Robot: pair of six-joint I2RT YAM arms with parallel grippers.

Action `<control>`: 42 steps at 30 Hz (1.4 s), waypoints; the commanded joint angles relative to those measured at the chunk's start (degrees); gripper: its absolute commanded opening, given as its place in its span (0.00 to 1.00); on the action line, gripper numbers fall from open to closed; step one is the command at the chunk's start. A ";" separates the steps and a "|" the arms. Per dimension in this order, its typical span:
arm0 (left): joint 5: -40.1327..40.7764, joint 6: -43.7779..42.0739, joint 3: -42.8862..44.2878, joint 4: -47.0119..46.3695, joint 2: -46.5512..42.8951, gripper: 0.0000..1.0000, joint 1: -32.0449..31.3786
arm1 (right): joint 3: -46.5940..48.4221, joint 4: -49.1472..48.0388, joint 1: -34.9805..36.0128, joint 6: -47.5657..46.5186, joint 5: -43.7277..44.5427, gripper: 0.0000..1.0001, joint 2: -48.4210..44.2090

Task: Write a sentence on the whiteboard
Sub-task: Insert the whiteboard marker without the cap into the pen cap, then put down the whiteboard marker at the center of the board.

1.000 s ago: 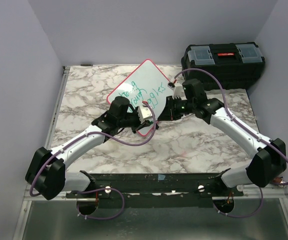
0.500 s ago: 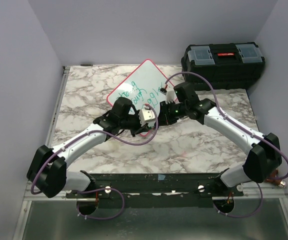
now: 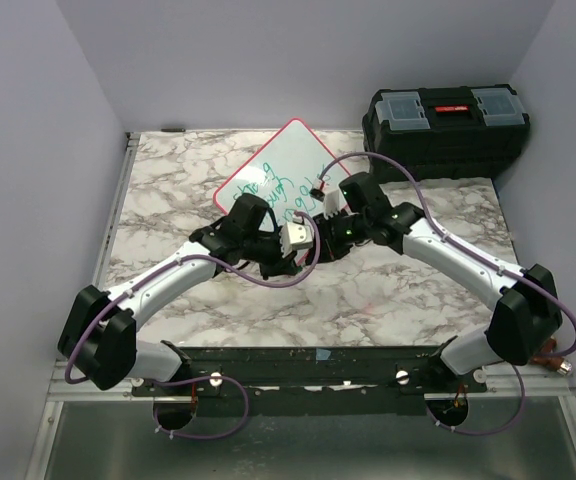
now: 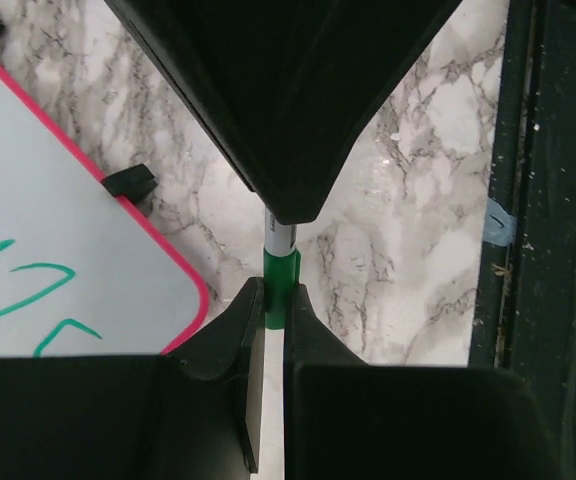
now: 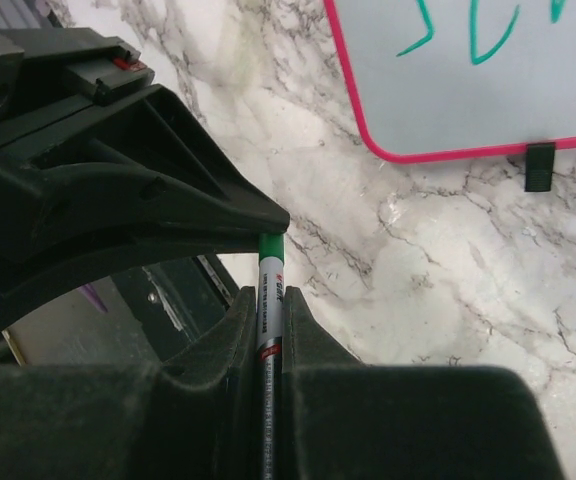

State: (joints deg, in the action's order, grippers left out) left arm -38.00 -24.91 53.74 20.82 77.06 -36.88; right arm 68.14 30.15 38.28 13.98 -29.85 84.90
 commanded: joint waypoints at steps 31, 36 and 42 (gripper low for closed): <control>-0.40 2.12 4.20 -9.19 -2.07 0.91 -2.32 | -5.43 -10.10 5.62 4.65 14.13 0.01 -5.94; 0.68 2.23 3.41 -9.85 -3.46 0.99 -1.93 | -5.90 -9.17 5.61 5.92 20.68 0.01 -8.30; 2.84 2.95 1.61 -12.09 -6.15 0.99 -1.55 | -6.69 -8.03 5.66 8.82 33.78 0.01 -10.65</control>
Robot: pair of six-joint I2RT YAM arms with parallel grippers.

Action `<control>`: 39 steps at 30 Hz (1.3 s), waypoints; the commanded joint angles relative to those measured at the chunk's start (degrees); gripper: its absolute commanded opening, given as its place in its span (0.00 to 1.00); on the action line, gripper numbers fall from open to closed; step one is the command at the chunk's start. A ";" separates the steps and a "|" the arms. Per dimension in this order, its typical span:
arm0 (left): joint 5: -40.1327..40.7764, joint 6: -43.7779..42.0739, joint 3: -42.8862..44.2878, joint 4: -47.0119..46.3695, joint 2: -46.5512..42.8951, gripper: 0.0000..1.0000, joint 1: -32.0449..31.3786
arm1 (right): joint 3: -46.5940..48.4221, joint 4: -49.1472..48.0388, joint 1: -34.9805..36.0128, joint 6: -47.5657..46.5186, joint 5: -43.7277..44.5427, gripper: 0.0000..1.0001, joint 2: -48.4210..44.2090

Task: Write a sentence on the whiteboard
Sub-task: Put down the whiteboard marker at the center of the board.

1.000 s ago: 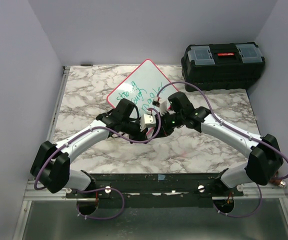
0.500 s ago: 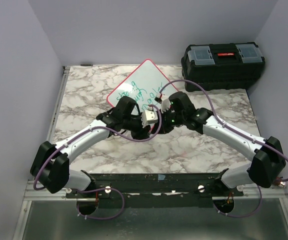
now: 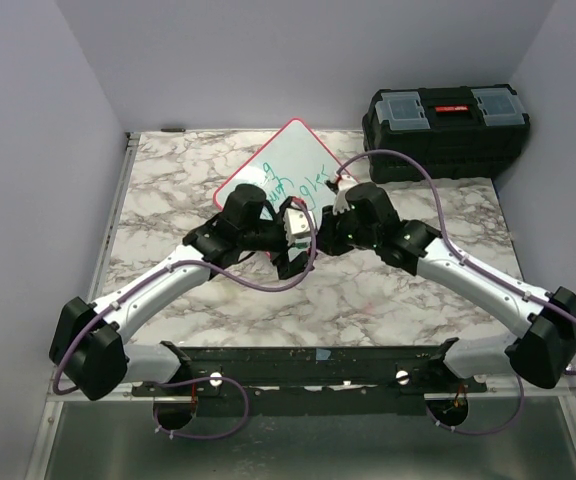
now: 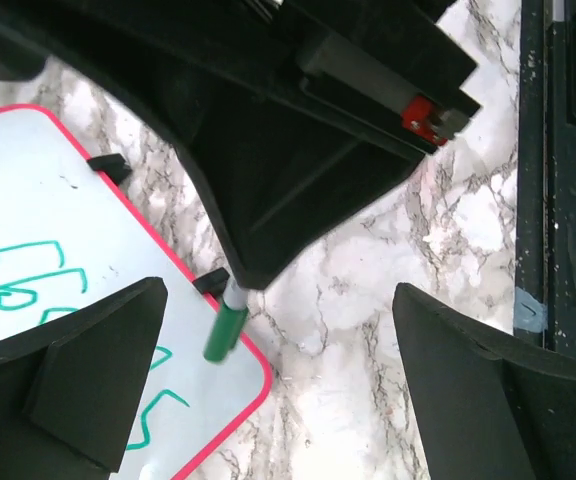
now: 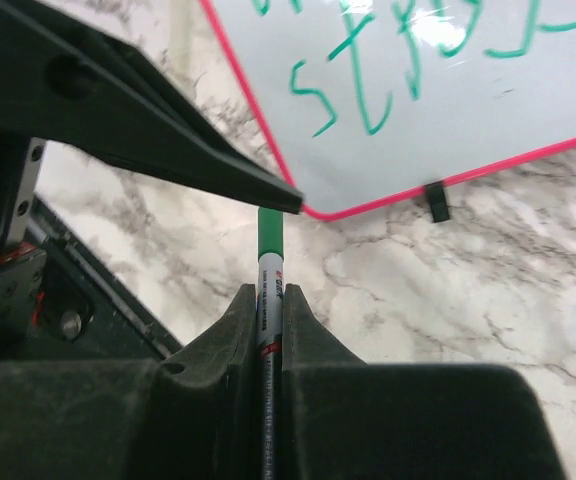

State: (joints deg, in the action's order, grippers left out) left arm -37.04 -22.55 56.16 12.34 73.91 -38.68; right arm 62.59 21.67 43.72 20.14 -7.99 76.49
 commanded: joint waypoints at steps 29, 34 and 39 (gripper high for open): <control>50.08 26.55 -1.23 -20.70 -2.92 0.99 1.28 | -29.82 -20.13 -13.01 18.31 15.78 0.04 -7.85; 51.01 26.42 -2.08 -20.86 -3.76 0.98 1.39 | -31.46 -23.60 -13.62 18.64 14.14 0.10 -5.60; 52.70 26.24 -3.22 -21.43 -4.79 0.99 1.63 | -32.58 -23.87 -14.15 18.97 14.30 0.19 -5.60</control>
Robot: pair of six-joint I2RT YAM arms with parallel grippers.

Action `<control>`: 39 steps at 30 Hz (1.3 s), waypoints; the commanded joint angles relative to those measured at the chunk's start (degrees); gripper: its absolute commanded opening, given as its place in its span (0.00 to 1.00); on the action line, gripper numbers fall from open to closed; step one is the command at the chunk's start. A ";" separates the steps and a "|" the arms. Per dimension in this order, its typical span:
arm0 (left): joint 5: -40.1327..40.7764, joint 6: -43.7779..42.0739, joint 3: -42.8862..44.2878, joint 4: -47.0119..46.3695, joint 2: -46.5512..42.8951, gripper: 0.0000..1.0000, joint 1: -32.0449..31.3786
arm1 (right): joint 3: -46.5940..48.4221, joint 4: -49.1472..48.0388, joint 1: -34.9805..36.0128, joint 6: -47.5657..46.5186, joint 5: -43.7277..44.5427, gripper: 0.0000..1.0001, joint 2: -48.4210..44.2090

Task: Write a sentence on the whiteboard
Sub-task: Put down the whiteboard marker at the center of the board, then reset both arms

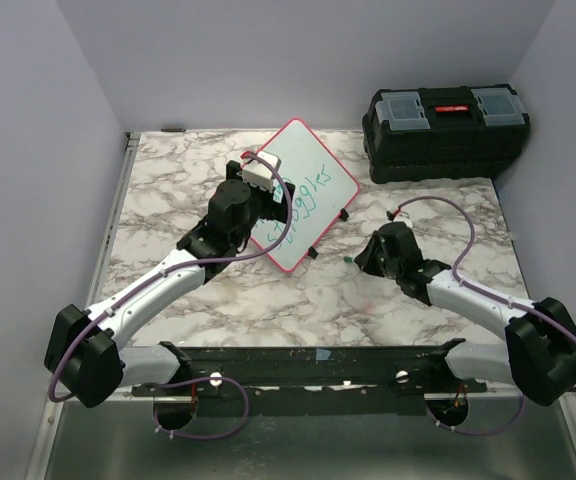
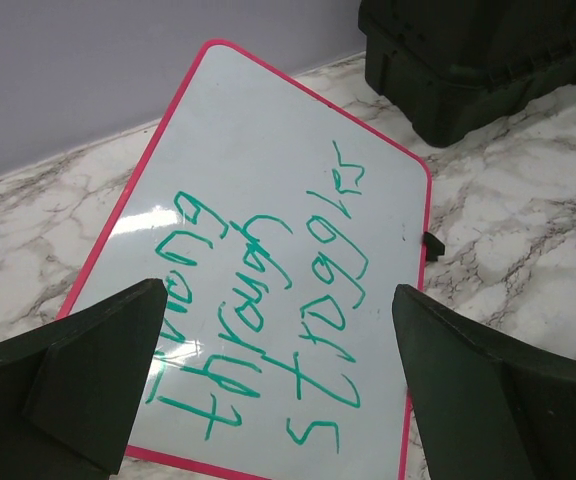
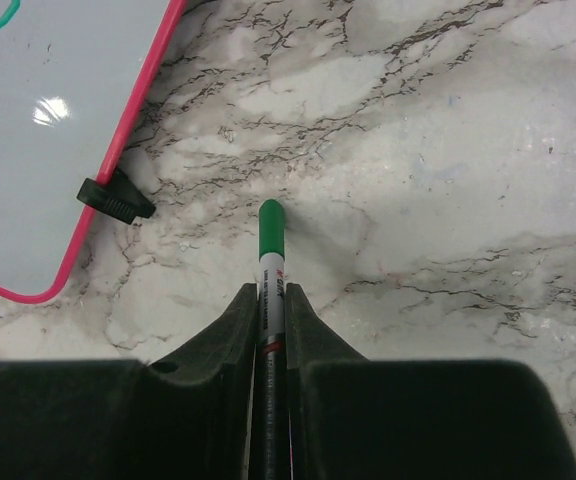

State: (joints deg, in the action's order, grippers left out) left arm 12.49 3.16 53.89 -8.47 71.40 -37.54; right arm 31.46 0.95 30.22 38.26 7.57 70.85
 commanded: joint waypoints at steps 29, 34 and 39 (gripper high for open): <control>18.73 -1.58 -10.58 -2.49 -12.27 0.98 2.03 | 1.05 -0.40 -0.80 -8.55 3.30 1.00 -14.89; 26.57 -1.49 -14.03 -3.88 -14.27 0.98 2.95 | -0.09 -5.22 -0.78 -9.51 2.99 1.00 -18.95; 31.21 0.69 -18.23 -5.06 -18.37 0.98 3.99 | -1.51 -7.89 -0.77 -9.28 2.94 1.00 -23.28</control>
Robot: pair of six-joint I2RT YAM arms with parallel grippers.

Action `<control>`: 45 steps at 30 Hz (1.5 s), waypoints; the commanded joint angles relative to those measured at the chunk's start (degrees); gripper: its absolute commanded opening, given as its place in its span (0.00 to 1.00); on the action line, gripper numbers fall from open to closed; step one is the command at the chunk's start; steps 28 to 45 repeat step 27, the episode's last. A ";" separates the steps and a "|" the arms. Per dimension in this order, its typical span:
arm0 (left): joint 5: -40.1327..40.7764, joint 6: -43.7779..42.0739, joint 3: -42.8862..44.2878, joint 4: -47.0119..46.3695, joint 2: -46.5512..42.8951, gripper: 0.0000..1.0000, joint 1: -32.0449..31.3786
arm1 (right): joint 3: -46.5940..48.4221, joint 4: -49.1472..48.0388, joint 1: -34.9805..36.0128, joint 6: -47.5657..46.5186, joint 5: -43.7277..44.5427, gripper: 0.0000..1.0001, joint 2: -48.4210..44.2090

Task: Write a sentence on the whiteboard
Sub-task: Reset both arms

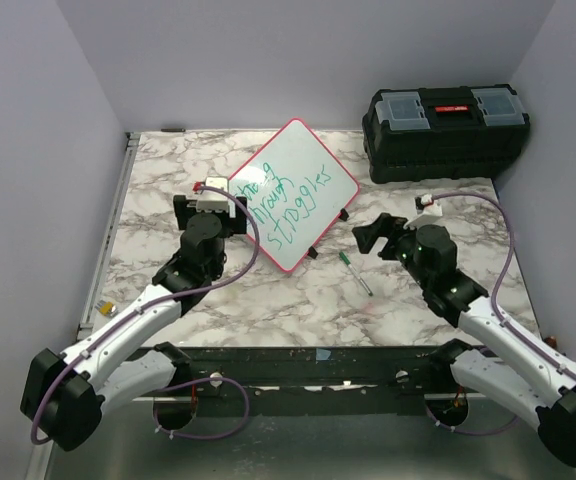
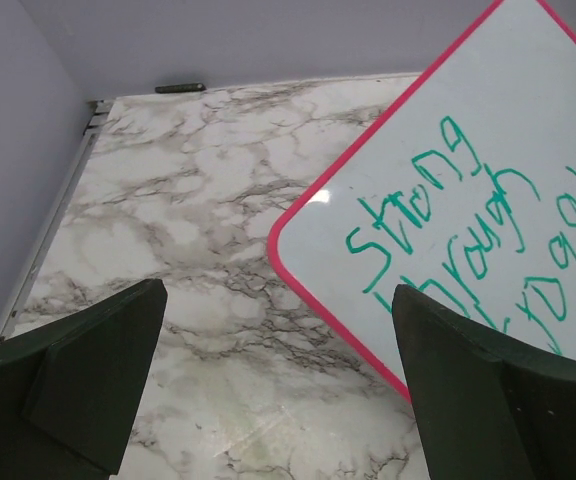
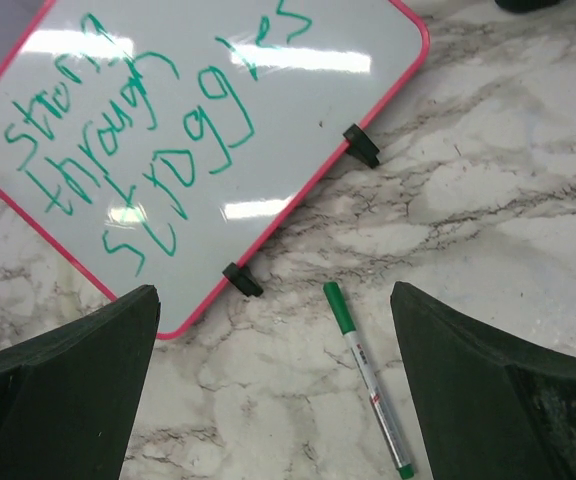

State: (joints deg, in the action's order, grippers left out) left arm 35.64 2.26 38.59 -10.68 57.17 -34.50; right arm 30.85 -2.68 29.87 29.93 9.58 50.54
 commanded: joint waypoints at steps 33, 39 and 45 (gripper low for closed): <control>3.74 9.93 -24.91 -10.66 -22.71 0.99 1.63 | -8.55 -9.78 -0.44 2.05 2.67 1.00 -12.72; 3.74 9.93 -24.91 -10.66 -22.71 0.99 1.63 | -8.55 -9.78 -0.44 2.05 2.67 1.00 -12.72; 3.74 9.93 -24.91 -10.66 -22.71 0.99 1.63 | -8.55 -9.78 -0.44 2.05 2.67 1.00 -12.72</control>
